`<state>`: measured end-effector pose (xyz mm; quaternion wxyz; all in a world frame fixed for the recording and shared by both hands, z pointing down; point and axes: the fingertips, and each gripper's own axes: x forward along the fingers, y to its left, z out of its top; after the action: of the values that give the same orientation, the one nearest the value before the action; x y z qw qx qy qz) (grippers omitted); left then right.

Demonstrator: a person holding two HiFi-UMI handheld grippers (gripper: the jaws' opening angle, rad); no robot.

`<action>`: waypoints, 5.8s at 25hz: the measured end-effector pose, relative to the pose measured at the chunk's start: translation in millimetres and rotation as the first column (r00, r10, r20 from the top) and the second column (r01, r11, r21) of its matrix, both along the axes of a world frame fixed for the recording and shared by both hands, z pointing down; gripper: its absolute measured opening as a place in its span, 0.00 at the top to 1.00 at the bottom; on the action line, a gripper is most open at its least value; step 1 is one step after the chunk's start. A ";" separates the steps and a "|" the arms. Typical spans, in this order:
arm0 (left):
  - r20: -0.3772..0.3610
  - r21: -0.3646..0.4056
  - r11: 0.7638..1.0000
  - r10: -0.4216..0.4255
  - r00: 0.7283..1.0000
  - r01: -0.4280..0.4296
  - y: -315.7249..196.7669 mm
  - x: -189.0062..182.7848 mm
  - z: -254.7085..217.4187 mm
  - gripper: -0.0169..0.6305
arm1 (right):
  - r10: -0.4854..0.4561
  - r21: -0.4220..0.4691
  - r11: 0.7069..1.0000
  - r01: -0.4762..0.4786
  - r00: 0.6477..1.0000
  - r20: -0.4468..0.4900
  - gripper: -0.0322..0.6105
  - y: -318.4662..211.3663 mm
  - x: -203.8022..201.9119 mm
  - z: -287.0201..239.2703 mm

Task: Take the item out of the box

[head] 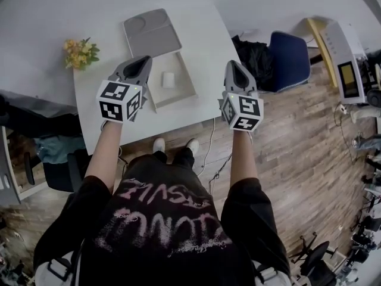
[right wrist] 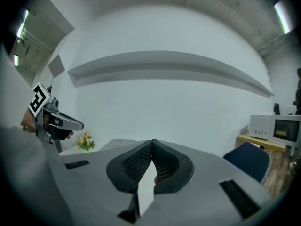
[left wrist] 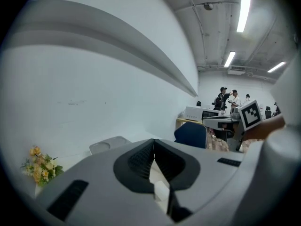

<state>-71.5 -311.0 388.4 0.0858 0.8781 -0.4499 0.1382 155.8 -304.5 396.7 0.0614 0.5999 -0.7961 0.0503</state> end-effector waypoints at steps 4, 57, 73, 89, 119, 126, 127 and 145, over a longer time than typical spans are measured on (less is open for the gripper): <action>0.002 -0.042 0.999 0.002 1.000 -0.002 -1.5 4.1 10.0 0.97 | -0.012 0.006 1.000 0.012 1.000 0.019 0.95 -4.9 -1.2 0.6; 0.307 -0.697 0.696 0.073 0.949 0.172 -6.8 45.2 203.4 0.68 | -0.004 -0.047 0.999 0.007 0.999 0.049 0.95 -36.6 39.2 40.0; 0.346 -0.766 0.606 0.104 0.932 0.216 -2.0 47.8 226.5 0.71 | -0.009 -0.073 0.997 0.013 0.998 0.057 0.95 -44.7 40.9 52.1; 0.338 -0.694 0.702 0.122 0.933 0.159 1.1 49.2 214.0 0.72 | 0.014 -0.063 0.998 -0.009 0.997 0.074 0.95 -32.4 48.0 46.0; 0.149 -0.149 0.986 -0.057 0.987 0.080 -11.9 21.9 46.1 0.72 | -0.033 -0.012 0.999 0.033 0.999 0.009 0.95 -2.1 29.4 -0.5; 0.098 -0.030 0.995 -0.089 0.991 0.093 -9.3 6.8 4.0 0.72 | -0.034 0.012 0.999 0.034 0.999 0.007 0.95 -0.7 18.9 -15.4; 0.090 -0.008 0.996 -0.093 0.992 0.094 -9.0 5.2 -4.2 0.72 | -0.033 0.016 0.999 0.033 0.999 0.001 0.95 0.2 17.7 -17.8; -0.016 0.172 0.978 -0.119 0.993 0.120 -1.6 -6.8 -70.7 0.72 | -0.006 0.072 0.997 0.008 1.000 -0.017 0.95 11.7 15.5 -51.9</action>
<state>-78.3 -312.6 317.7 0.0187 0.8539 -0.5121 0.0908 171.2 -292.8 344.8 0.0464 0.5993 -0.7990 0.0164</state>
